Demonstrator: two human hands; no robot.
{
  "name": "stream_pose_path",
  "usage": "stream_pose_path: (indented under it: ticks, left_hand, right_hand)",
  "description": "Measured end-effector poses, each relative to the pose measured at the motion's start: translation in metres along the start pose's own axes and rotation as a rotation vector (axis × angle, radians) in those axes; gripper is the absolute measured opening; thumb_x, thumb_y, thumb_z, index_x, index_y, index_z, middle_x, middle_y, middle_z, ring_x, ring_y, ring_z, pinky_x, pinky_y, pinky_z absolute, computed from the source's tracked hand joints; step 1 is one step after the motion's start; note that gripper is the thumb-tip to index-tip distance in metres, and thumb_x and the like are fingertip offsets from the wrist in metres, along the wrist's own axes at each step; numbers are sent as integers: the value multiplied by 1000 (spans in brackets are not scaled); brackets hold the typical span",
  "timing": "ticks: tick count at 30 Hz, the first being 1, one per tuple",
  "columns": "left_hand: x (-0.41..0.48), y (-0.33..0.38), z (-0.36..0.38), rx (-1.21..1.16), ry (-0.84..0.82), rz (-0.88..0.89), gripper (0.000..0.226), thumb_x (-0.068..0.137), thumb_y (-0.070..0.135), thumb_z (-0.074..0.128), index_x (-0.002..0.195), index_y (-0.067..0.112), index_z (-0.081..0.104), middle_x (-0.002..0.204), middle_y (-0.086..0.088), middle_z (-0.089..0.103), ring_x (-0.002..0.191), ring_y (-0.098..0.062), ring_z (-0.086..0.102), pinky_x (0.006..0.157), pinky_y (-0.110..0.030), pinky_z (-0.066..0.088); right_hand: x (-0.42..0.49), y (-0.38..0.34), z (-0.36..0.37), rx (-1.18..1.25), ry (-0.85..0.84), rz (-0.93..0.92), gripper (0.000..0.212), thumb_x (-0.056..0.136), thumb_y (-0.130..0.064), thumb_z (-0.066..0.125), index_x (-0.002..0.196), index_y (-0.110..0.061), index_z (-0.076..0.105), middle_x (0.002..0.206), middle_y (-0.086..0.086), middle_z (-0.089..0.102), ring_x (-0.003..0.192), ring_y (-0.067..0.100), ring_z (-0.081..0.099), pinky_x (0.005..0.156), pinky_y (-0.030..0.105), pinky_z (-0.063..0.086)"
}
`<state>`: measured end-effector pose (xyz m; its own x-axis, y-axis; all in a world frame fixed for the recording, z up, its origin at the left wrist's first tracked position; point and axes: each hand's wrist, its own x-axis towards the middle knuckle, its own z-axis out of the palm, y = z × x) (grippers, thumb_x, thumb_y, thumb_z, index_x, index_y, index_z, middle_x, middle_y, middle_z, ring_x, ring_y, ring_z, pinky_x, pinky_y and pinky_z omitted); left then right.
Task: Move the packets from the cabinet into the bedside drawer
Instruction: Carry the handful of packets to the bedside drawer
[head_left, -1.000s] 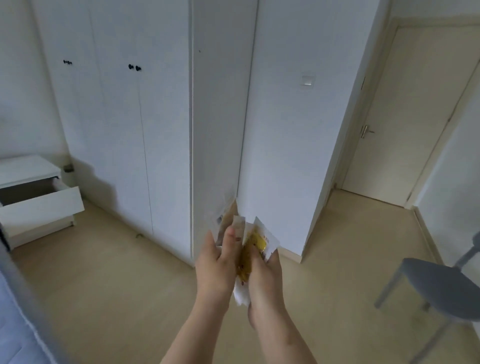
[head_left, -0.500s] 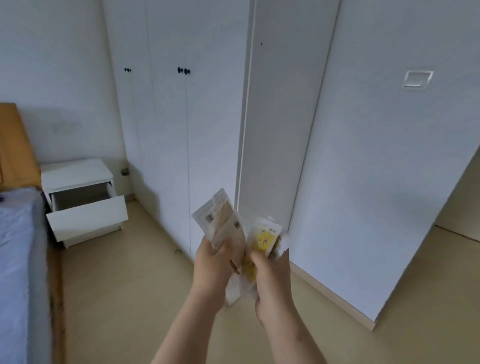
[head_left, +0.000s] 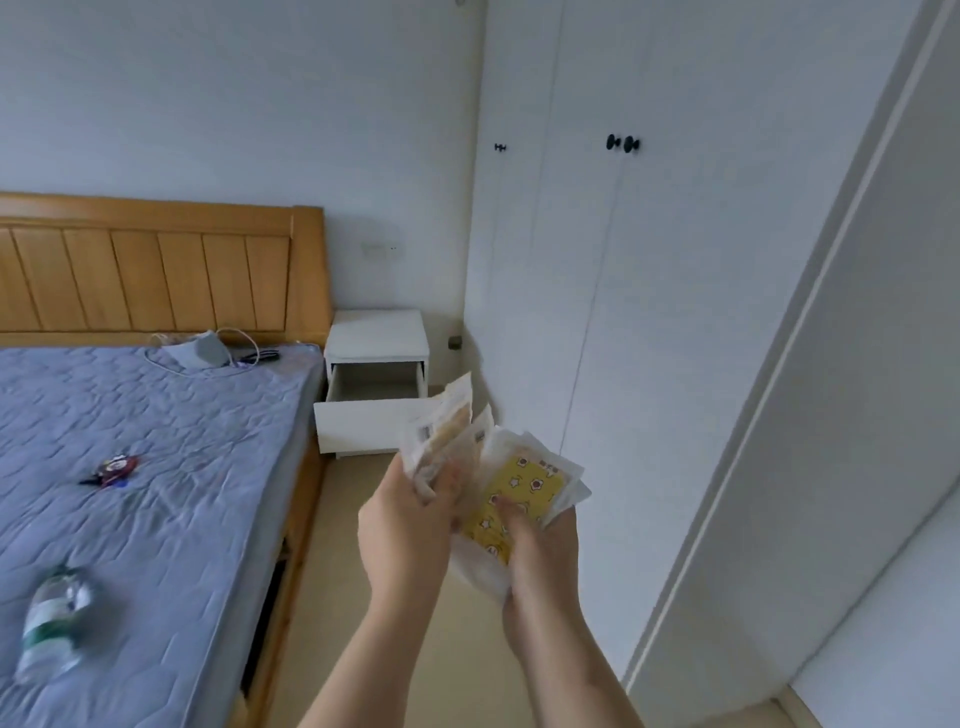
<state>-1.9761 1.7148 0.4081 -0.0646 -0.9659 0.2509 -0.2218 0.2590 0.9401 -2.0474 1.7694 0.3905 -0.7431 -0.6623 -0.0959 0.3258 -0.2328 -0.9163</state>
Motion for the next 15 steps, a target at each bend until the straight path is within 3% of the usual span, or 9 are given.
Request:
stream_pose_path:
  ticks: [4,6,8,10,13,15]
  left_hand:
    - [57,-34,-1,48,0,49,29,85,31,67,64,34,47,54,17,54,53,0,50,48,-15,34]
    - [88,-51,0,36,-64,52,17,84,28,68,78,38,56,64,22,59,62,6,54,54,-11,39]
    - [123,-62,3,18,-157,79,30,82,20,70,90,46,56,82,27,63,78,7,60,67,-11,47]
    - [165,-66,1,-33,-246,102,41,78,18,72,90,53,55,90,32,63,89,7,61,77,-15,50]
    - [236,-71,-6,-106,-358,125,35,66,49,70,99,50,56,103,33,60,100,12,56,85,-11,45]
    - [278,-76,-6,-193,-370,83,32,78,62,57,101,41,62,108,30,59,106,12,53,90,-13,42]
  right_hand:
    - [50,23,56,5,-115,75,30,89,1,54,112,-18,58,98,9,70,90,26,69,80,44,57]
    - [76,33,80,33,-138,114,31,92,-3,53,118,-19,55,104,10,69,95,27,68,84,50,55]
    - [105,38,106,52,-198,119,34,92,-7,54,122,-22,54,110,10,68,100,28,67,87,56,52]
    - [134,40,138,93,-260,125,36,91,-5,53,122,-25,55,112,10,68,101,27,67,84,53,54]
    - [177,43,187,206,-285,146,38,91,-1,48,121,-23,56,104,10,71,88,25,71,62,36,58]
    - [203,45,216,232,-303,158,32,92,-8,52,121,-22,56,102,9,71,83,23,72,56,32,55]
